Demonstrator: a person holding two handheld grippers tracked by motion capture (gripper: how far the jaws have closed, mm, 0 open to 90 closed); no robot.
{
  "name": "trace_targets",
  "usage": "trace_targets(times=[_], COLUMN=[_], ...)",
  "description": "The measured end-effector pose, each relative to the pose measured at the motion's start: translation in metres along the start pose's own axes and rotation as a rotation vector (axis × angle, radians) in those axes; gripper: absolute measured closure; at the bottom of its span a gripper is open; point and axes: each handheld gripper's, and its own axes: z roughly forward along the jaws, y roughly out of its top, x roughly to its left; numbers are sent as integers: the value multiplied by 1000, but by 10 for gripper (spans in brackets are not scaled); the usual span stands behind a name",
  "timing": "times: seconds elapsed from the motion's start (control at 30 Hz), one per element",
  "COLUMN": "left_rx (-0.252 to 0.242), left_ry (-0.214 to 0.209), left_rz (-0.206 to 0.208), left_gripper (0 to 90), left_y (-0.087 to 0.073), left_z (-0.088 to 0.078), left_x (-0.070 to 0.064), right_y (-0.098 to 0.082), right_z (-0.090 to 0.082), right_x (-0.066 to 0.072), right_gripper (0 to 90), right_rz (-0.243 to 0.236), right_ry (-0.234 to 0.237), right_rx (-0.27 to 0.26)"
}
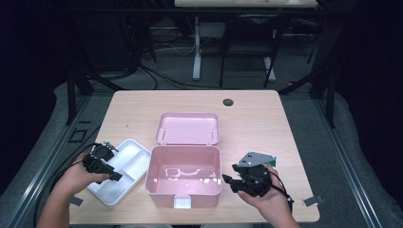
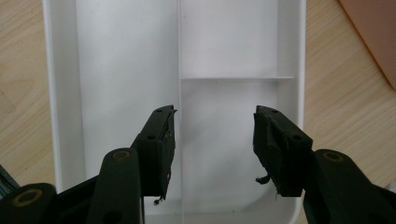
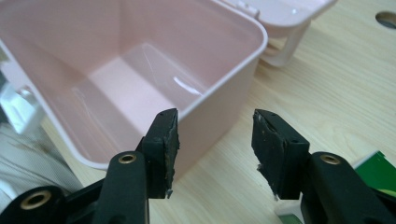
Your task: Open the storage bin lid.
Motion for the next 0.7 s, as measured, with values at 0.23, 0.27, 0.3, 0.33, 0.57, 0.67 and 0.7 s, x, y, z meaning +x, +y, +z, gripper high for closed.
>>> trace_targets(times=[0.23,0.27,0.3,0.33,0.57,0.67,0.7], left_rx=[-2,1,0,-2,13,-6,-6], left_ry=[-1,0,0,2,-19,15,17], left_rz=[16,21,19,10,-17,25,25], left_gripper=[477,471,471,468,497,480,480], left_y=[-3,-4,-4,-5,-8,-8,-8], left_z=[-2,-2,-3,-3,-3,-4,-4], left_x=[-3,-3,-2,-2,-1,-2,-2], right_y=[3,4,4,5,10,10,10], right_z=[5,6,6,7,14,20,21], right_x=[-12,-14,-14,-15,-23,-27,-29], right_gripper=[490,483,483,480,445,394,383], right_rz=[-19,-37,-37,-52,-76,-76,-79], right_ry=[4,-12,-12,-19,-13,4,7], right_rx=[61,93,93,108,196,240,260])
